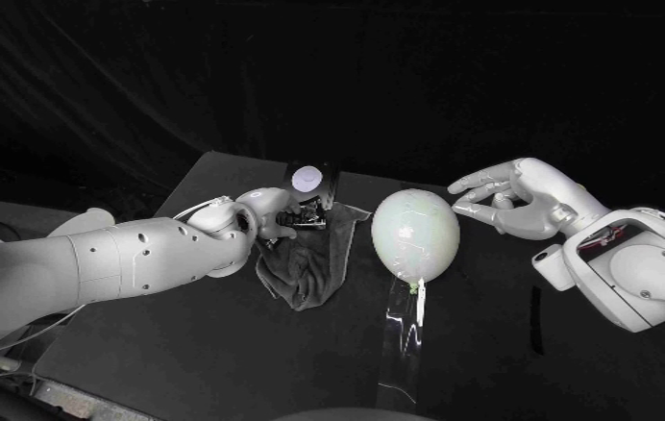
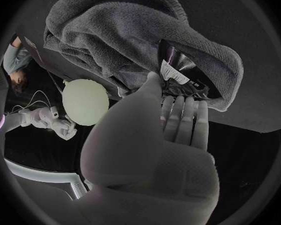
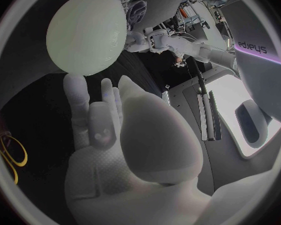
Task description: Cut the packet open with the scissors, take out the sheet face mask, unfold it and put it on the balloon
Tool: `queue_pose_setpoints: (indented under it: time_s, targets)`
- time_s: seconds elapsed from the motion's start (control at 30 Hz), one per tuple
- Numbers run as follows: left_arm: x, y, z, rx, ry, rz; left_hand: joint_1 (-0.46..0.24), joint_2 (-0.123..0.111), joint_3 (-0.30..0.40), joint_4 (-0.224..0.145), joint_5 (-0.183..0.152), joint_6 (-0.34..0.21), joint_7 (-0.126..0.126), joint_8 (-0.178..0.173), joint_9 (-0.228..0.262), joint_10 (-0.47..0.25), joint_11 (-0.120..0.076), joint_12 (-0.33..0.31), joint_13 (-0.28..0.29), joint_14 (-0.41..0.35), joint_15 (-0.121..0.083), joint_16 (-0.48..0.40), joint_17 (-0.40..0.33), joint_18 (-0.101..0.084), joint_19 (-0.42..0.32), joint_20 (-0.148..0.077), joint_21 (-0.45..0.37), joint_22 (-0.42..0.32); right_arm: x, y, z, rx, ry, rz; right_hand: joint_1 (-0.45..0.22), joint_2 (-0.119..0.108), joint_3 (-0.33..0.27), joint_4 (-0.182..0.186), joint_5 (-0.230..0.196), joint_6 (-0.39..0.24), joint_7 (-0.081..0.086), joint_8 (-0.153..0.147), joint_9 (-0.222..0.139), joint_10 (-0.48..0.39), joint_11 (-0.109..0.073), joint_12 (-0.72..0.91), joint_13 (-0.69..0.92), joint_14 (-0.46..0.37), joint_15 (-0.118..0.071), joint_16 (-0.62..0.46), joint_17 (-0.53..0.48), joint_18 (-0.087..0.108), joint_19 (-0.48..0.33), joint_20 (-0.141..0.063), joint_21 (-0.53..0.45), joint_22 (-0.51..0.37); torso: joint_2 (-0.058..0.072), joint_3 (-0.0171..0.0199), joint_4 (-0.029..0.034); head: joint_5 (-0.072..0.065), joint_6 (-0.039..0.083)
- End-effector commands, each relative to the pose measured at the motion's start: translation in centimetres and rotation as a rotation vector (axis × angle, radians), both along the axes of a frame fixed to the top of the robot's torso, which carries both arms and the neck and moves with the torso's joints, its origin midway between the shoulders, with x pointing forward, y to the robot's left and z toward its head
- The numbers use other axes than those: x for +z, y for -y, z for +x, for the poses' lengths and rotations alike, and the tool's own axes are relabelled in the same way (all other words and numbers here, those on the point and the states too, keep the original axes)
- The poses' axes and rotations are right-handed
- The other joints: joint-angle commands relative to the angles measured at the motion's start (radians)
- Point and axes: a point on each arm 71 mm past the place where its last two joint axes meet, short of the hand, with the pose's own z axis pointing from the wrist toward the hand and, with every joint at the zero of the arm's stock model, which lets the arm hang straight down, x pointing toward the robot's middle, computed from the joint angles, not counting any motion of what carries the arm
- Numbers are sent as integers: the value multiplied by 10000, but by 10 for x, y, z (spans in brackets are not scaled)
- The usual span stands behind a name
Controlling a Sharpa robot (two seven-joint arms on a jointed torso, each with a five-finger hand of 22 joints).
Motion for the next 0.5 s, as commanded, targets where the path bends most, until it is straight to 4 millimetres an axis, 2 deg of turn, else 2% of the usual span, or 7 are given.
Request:
queue_pose_setpoints:
  time_s: [0.03, 0.13, 0.17, 0.27, 0.5]
  targets:
    - [-22, -6, -9, 291, -1409, 472, 137, 131, 180, -5, -23, 476, 65, 180, 119, 297, -137, 78, 49, 335, -29, 189, 302, 128, 160, -59, 65, -1, 0, -1, -1, 135, -16, -22, -87, 24, 31, 1, 47, 27, 27, -39, 5, 10, -76, -26, 17, 240, 37, 35, 2, 131, -58, 22, 60, 2, 3, -1, 0, -5, -15]
    - [-22, -6, -9, 249, -1448, 476, 150, 190, 303, 9, -24, 721, -27, 297, 155, 469, -220, 78, 42, 408, -84, 192, 310, 129, 225, -99, 75, -9, 0, -1, -1, 135, -16, -20, -87, 24, 31, 1, 47, 27, 27, -39, 5, 10, -76, -26, 17, 240, 37, 35, 2, 131, -58, 22, 60, 2, 5, 3, 4, -13, -26]
    - [-23, -6, -10, 228, -1463, 469, 162, 283, 412, 16, -23, 1008, -86, 440, 204, 563, -258, 71, 38, 433, -105, 183, 310, 126, 238, -119, 70, -18, 0, -1, -2, 136, -17, -20, -87, 24, 31, 1, 47, 27, 27, -39, 5, 10, -76, -26, 17, 240, 37, 35, 2, 131, -58, 22, 60, 2, 4, 3, 7, -16, -30]
    - [-23, -5, -10, 183, -1501, 400, 147, 296, 511, 18, -23, 1339, -144, 595, 253, 638, -292, 31, 24, 441, -124, 157, 306, 122, 215, -139, 50, -34, 0, -1, -2, 134, -17, -20, -87, 24, 31, 1, 47, 27, 27, -39, 5, 10, -76, -26, 17, 240, 37, 35, 2, 131, -58, 22, 60, 2, 4, 3, 7, -16, -30]
    - [-21, -3, -11, 31, -1531, -112, 7, 340, 709, 25, -23, 1784, -146, 770, 289, 703, -227, -56, 9, 330, -38, 26, 270, 86, -118, -110, -99, -92, 0, 0, -2, 109, -15, -23, -88, 22, 55, 1, 60, 34, 24, -35, 7, 19, -79, -25, 17, 237, 35, 41, -1, 131, -62, 21, 73, 18, 4, -6, 12, -44, -15]
